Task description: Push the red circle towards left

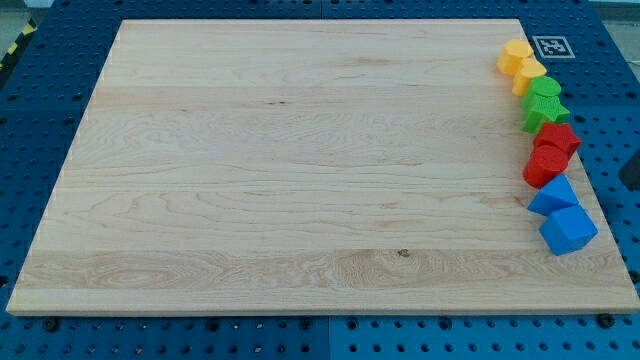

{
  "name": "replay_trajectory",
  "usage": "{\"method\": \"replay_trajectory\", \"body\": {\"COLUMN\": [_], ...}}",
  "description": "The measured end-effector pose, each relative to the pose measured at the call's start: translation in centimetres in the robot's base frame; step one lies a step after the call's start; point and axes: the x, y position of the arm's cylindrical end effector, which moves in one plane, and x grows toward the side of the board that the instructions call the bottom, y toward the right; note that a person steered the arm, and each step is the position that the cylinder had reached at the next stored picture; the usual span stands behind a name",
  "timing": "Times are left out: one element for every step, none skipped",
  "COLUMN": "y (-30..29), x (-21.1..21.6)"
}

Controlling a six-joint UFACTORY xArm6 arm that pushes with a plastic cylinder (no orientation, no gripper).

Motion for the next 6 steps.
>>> {"method": "replay_trajectory", "body": {"y": [-0.3,-2.4,-5.8,-8.3,-9.7,-9.7], "x": [-0.2,-0.2,-0.2,-0.2,-0.3,-0.7]}}
